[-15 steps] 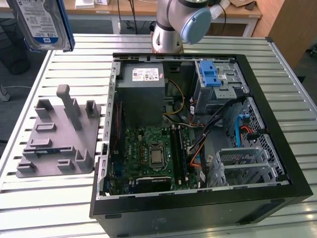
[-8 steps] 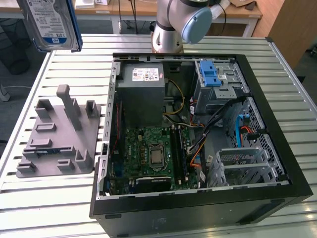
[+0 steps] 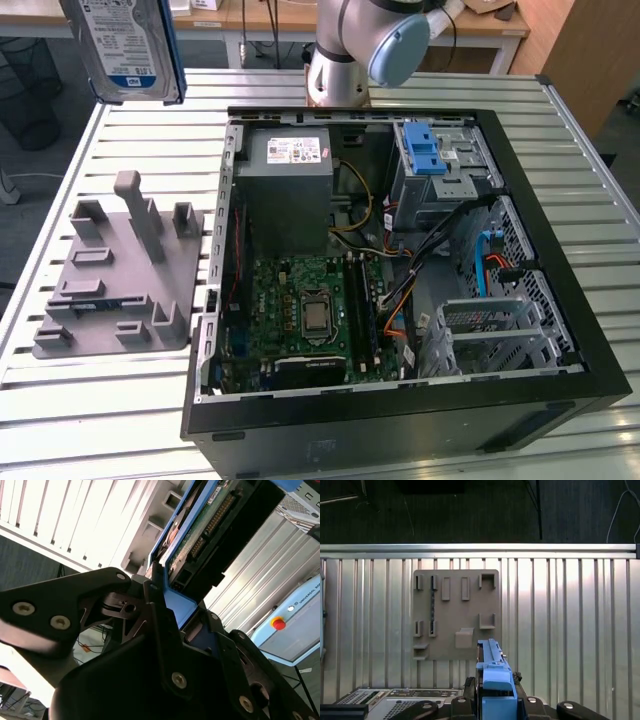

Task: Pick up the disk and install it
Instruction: 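Pick up the disk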

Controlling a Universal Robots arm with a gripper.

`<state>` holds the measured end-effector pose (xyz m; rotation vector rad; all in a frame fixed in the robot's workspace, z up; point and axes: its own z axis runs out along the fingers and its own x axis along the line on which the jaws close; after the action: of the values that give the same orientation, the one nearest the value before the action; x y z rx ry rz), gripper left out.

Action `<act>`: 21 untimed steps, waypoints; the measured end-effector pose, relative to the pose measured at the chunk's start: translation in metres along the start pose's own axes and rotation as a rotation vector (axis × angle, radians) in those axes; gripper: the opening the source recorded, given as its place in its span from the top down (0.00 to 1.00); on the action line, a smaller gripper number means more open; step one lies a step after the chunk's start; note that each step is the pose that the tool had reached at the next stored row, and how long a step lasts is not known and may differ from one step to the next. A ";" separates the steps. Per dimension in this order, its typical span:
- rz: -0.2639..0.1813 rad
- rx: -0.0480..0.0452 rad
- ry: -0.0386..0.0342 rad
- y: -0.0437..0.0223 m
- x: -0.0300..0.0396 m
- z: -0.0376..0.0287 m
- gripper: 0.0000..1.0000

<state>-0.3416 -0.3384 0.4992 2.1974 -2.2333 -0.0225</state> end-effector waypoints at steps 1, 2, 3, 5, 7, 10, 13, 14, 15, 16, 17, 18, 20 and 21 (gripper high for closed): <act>0.000 0.0000 0.0000 -0.0023 0.0000 0.0000 0.64; 0.000 0.0000 0.0000 -0.0033 -0.0001 0.0000 0.64; 0.000 0.0000 -0.0001 -0.0034 -0.0001 0.0000 0.64; 0.000 0.0001 -0.0001 -0.0034 -0.0001 0.0000 0.64; 0.000 0.0000 0.0000 -0.0035 -0.0001 0.0000 0.64; 0.000 0.0000 0.0000 -0.0037 0.0006 -0.0001 0.64; 0.000 0.0000 0.0000 -0.0036 0.0033 0.0000 0.64; 0.000 0.0000 0.0000 -0.0037 0.0044 0.0000 0.64; 0.000 0.0001 -0.0001 -0.0037 0.0057 0.0000 0.64; 0.000 0.0001 0.0000 -0.0037 0.0070 0.0000 0.64; 0.000 0.0000 0.0000 -0.0037 0.0081 0.0000 0.64; 0.000 0.0000 -0.0001 -0.0038 0.0090 0.0000 0.64; 0.000 0.0000 0.0000 -0.0056 0.0093 0.0001 0.64; 0.000 -0.0002 0.0001 -0.0068 0.0093 0.0000 0.64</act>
<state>-0.3350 -0.3478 0.4990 2.1972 -2.2332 -0.0226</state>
